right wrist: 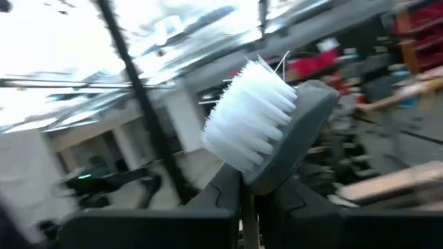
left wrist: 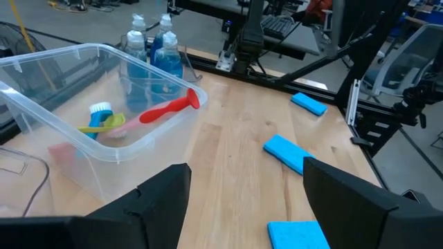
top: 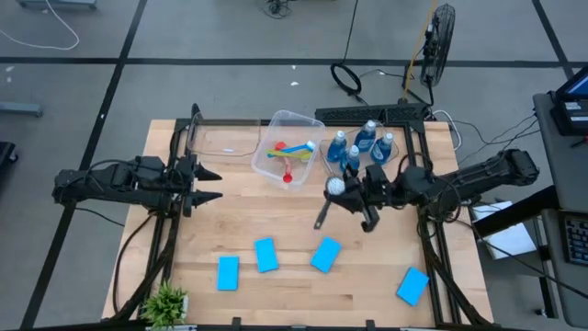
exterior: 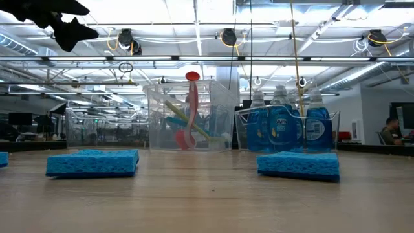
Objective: Pick & Place Kitchen Sink Supplies
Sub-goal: Put the dark gray dish brush into the transparent container
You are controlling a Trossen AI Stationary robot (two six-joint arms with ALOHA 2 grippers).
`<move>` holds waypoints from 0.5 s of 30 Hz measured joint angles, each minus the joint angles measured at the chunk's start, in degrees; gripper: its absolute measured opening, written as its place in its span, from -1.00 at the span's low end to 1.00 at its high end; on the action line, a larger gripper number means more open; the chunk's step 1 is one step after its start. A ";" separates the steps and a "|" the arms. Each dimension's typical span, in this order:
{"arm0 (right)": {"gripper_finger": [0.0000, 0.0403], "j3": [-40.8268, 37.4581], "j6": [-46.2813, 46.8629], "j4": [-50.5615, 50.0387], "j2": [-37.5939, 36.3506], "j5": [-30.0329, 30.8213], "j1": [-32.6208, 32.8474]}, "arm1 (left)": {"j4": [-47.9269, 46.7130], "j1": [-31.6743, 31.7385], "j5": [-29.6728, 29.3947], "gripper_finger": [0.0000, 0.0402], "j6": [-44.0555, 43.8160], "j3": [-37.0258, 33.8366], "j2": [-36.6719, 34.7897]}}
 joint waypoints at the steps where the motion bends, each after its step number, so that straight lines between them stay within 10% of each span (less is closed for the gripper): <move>1: -0.93 0.00 0.03 -0.09 0.24 0.95 -0.63 | 0.00 -0.01 0.00 0.40 0.00 0.00 0.00; 15: -0.93 0.04 2.06 -0.02 1.94 3.53 -16.60 | 0.02 0.00 -4.55 0.41 -0.67 0.00 0.06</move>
